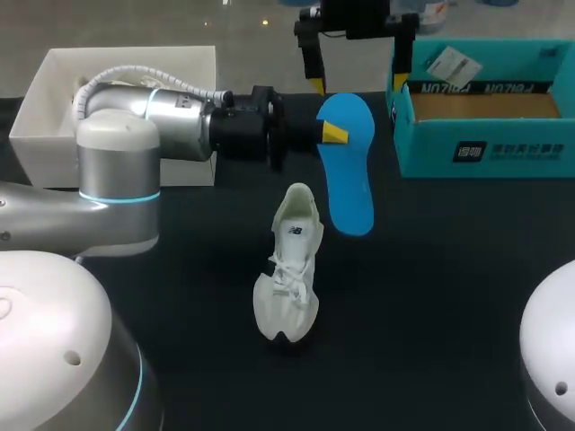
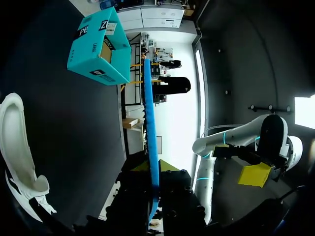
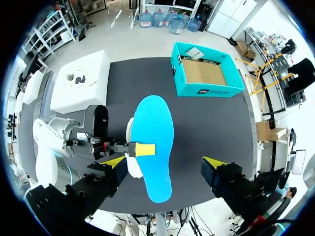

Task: Take the shoe out of the shoebox, open the shoe tongue, remove and reinsert the insole, then place the shoe into the shoebox

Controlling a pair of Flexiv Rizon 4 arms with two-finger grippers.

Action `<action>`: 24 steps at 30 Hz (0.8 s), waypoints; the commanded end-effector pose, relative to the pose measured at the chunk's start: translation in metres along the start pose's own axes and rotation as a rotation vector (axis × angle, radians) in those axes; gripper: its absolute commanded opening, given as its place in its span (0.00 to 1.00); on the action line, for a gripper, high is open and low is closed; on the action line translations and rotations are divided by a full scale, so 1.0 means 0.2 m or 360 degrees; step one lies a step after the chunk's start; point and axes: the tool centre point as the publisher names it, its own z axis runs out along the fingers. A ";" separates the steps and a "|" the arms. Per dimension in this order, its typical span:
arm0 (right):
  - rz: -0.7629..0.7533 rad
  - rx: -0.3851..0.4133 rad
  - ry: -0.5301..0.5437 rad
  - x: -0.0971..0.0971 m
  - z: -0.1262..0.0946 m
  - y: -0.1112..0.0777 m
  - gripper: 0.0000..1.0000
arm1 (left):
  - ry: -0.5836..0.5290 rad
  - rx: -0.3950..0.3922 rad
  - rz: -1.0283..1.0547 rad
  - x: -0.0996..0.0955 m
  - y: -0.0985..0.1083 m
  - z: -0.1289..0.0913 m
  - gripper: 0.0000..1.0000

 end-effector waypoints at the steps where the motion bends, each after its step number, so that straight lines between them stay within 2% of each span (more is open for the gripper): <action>1: -0.0013 0.0057 0.0091 0.02 0.03 0.03 1.00 | -0.0005 0.0001 0.0001 -0.02 -0.01 0.00 0.00; 9: -0.0026 0.0073 0.0092 0.05 0.05 0.01 1.00 | 0.0000 0.0003 -0.0004 -0.02 -0.02 0.00 0.00; 10: -0.0040 0.0088 0.0078 0.05 0.06 0.02 1.00 | 0.0001 0.0003 -0.0004 -0.02 -0.02 0.00 0.00; 11: -0.0057 0.0172 0.0000 0.06 0.06 0.02 1.00 | 0.0000 0.0002 -0.0003 -0.02 -0.02 0.00 0.00; 24: -0.0057 0.0172 0.0000 0.06 0.06 0.02 1.00 | -0.0005 -0.0004 0.0006 -0.02 0.00 -0.01 0.00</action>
